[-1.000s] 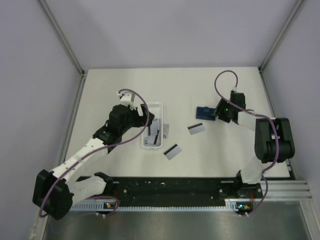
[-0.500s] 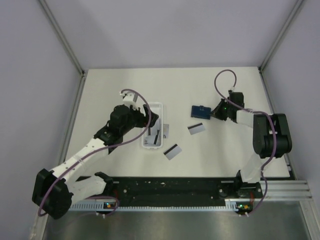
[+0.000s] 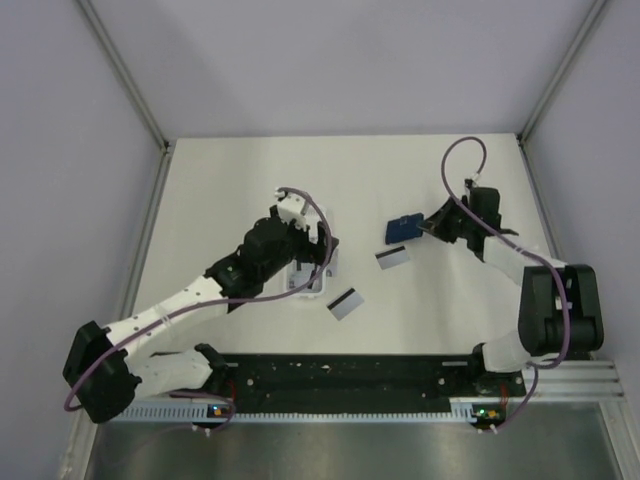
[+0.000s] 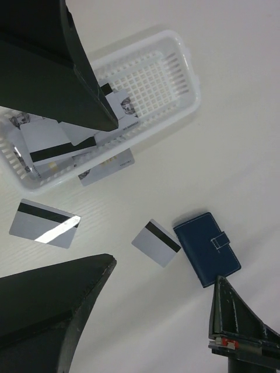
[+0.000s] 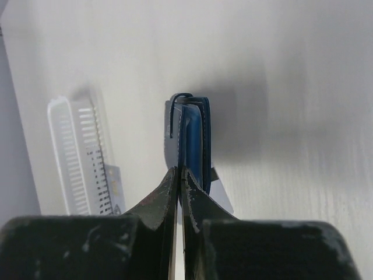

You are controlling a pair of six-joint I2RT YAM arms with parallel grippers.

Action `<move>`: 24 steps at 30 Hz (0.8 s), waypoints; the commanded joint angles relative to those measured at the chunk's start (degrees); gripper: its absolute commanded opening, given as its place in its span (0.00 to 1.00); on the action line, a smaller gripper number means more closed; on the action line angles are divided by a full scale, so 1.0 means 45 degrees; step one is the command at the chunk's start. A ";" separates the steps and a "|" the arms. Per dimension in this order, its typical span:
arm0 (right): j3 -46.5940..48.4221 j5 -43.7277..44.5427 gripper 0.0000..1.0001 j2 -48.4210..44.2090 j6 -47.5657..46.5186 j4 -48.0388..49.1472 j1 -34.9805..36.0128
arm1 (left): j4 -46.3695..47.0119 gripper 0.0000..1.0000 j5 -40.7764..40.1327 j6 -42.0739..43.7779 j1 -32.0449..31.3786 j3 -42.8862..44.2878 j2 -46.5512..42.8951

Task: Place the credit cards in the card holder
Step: Pick up the card holder from the center of the board.

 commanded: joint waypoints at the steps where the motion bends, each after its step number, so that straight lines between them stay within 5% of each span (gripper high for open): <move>1: -0.0550 -0.0717 0.00 -0.1577 0.0879 0.0228 -0.0059 | 0.1154 0.95 -0.1617 0.1628 -0.1104 0.0454 0.0271; 6: -0.0474 -0.0542 0.00 -0.3119 0.1662 -0.1838 -0.0059 | 0.4038 0.98 -0.3804 0.3775 -0.3075 -0.0323 0.1053; 15: 0.0854 -0.0405 0.00 -0.5680 0.1390 -0.6000 -0.0059 | 1.4272 0.99 -0.4686 0.8344 -0.6319 -0.3294 0.4155; 24: 0.1480 -0.0561 0.00 -0.6853 0.1409 -0.7975 -0.0059 | 2.0448 0.98 -0.7596 1.3811 -0.9777 -0.2146 0.8568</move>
